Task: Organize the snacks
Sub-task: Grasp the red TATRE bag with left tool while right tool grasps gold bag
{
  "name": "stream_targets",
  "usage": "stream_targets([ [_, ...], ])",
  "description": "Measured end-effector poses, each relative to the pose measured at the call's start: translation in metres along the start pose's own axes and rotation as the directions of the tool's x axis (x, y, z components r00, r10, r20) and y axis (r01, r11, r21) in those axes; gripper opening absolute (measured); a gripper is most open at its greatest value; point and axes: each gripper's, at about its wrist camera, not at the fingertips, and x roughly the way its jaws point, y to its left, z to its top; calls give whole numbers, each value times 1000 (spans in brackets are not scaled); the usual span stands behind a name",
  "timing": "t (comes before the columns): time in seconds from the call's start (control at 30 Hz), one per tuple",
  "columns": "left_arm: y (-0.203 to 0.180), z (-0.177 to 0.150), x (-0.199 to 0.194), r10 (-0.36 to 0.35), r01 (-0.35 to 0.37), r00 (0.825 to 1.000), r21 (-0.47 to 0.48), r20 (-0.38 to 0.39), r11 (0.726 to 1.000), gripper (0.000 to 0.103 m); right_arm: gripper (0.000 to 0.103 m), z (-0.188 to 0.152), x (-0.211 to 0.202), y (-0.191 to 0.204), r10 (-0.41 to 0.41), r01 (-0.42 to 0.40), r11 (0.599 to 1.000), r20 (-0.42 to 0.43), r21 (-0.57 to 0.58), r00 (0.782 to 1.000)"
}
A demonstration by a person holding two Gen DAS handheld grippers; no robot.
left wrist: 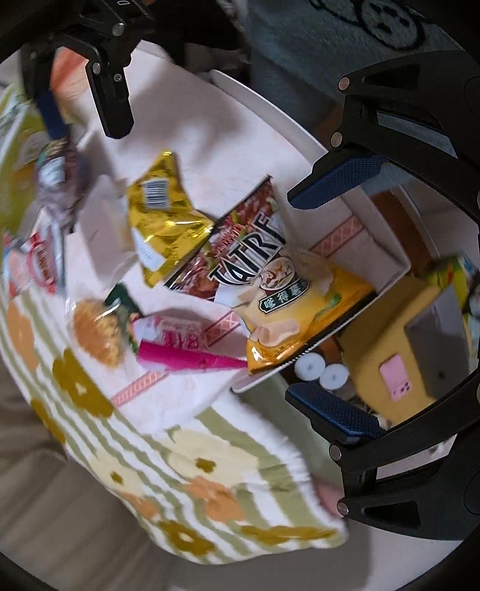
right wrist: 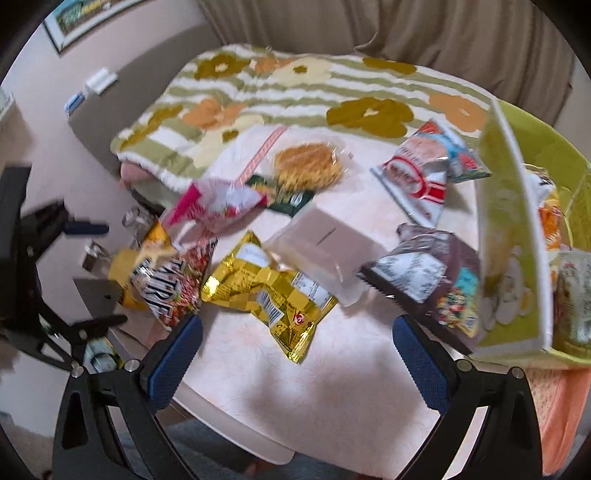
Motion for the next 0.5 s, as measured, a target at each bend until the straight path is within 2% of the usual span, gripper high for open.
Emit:
stream_targets([
  [0.2, -7, 5, 35, -31, 36, 999, 148, -32, 988, 95, 102, -3, 26, 10, 18, -20, 998, -23, -67, 1000],
  [0.5, -4, 21, 69, -90, 100, 994, 150, -69, 984, 95, 102, -1, 55, 29, 45, -50, 961, -25, -271, 999],
])
